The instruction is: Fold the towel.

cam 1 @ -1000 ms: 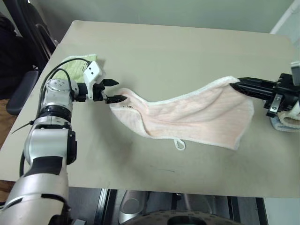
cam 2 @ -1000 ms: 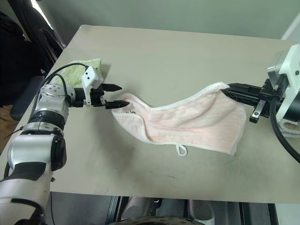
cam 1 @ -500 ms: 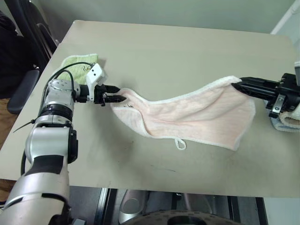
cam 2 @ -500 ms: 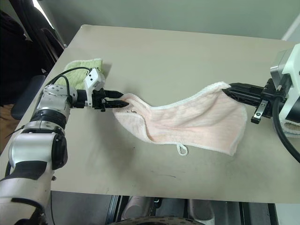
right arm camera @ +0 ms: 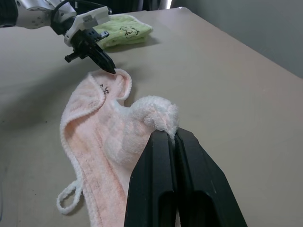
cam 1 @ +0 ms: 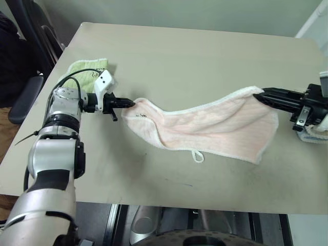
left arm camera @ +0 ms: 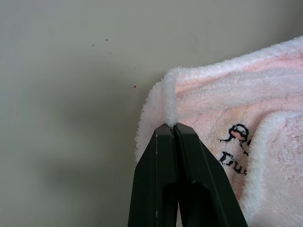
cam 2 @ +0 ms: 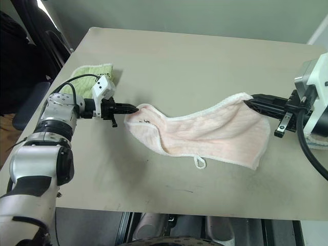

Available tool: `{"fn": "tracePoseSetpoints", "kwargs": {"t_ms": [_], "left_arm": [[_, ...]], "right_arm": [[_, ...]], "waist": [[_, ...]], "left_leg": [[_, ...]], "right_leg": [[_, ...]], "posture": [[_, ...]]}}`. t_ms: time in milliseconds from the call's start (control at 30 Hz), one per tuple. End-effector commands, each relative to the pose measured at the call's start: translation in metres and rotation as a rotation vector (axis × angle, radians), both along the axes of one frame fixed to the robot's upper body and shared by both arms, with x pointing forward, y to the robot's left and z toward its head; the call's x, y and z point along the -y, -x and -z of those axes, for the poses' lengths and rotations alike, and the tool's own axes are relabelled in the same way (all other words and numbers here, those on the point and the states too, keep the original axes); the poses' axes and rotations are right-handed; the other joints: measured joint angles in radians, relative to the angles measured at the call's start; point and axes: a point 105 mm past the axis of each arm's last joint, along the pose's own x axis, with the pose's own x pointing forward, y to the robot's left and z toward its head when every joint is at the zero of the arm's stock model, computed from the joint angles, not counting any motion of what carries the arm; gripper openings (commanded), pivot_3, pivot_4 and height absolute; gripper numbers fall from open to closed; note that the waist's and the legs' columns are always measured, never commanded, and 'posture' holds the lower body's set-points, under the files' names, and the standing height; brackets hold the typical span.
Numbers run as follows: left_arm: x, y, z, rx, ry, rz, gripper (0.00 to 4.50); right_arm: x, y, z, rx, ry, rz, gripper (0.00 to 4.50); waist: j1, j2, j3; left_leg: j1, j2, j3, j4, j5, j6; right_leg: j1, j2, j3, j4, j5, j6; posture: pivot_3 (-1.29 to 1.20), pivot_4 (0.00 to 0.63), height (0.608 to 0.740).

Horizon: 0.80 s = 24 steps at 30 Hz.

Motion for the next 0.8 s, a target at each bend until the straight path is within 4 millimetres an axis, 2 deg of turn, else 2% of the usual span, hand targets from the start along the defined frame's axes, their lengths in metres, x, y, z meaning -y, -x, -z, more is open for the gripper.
{"fn": "tracePoseSetpoints", "kwargs": {"t_ms": [33, 167, 333, 433, 533, 700, 800], "left_arm": [[-0.004, -0.009, -0.021, 0.101, 0.053, -0.058, 0.02], [-0.006, -0.023, -0.053, 0.169, 0.264, -0.188, 0.02], [-0.009, -0.035, -0.078, 0.269, 0.365, -0.297, 0.02], [-0.015, -0.046, -0.1, 0.359, 0.417, -0.413, 0.02], [-0.013, -0.05, -0.114, 0.389, 0.472, -0.448, 0.02], [-0.014, -0.055, -0.161, 0.55, 0.568, -0.53, 0.02], [-0.012, -0.054, -0.178, 0.589, 0.592, -0.527, 0.02]], "right_arm": [[0.002, 0.004, -0.017, 0.091, 0.013, 0.008, 0.0], [0.018, -0.003, -0.028, 0.14, 0.008, 0.084, 0.0], [0.038, -0.019, -0.047, 0.243, -0.019, 0.194, 0.0], [0.057, -0.037, -0.061, 0.347, -0.03, 0.301, 0.0], [0.07, -0.053, -0.069, 0.392, -0.06, 0.373, 0.0], [0.1, -0.101, -0.073, 0.461, -0.102, 0.55, 0.0], [0.107, -0.125, -0.074, 0.528, -0.077, 0.61, 0.0]], "waist": [[0.0, 0.0, 0.0], [0.002, 0.0, 0.0], [0.002, 0.0, 0.0], [0.001, 0.0, 0.0], [0.001, 0.0, 0.0], [-0.002, 0.001, 0.001], [-0.005, 0.002, 0.001]], "left_leg": [[0.0, 0.0, 0.0, 0.0, 0.0, 0.0], [-0.001, 0.0, 0.0, 0.0, 0.0, 0.0], [0.0, -0.001, 0.001, 0.0, 0.0, 0.001], [0.001, -0.001, 0.001, 0.0, 0.001, 0.001], [0.0, -0.001, 0.001, 0.001, 0.001, 0.001], [0.001, -0.001, 0.002, 0.001, 0.001, 0.002], [0.0, -0.001, 0.002, 0.0, 0.002, 0.003]], "right_leg": [[0.0, 0.0, 0.0, 0.0, 0.0, 0.0], [0.0, 0.0, 0.0, 0.0, 0.0, 0.0], [0.0, -0.001, 0.001, 0.0, 0.0, 0.001], [0.0, -0.001, 0.001, 0.0, 0.001, 0.001], [0.0, -0.001, 0.001, 0.0, 0.001, 0.002], [0.0, -0.001, 0.001, 0.0, 0.002, 0.002], [-0.002, -0.002, 0.001, 0.0, 0.005, 0.001]], "posture": [[0.0, 0.15, 0.733], [0.0, 0.15, 0.733], [0.0, 0.15, 0.733], [0.0, 0.15, 0.733], [0.0, 0.15, 0.733], [0.0, 0.15, 0.733], [0.0, 0.15, 0.733]]}}
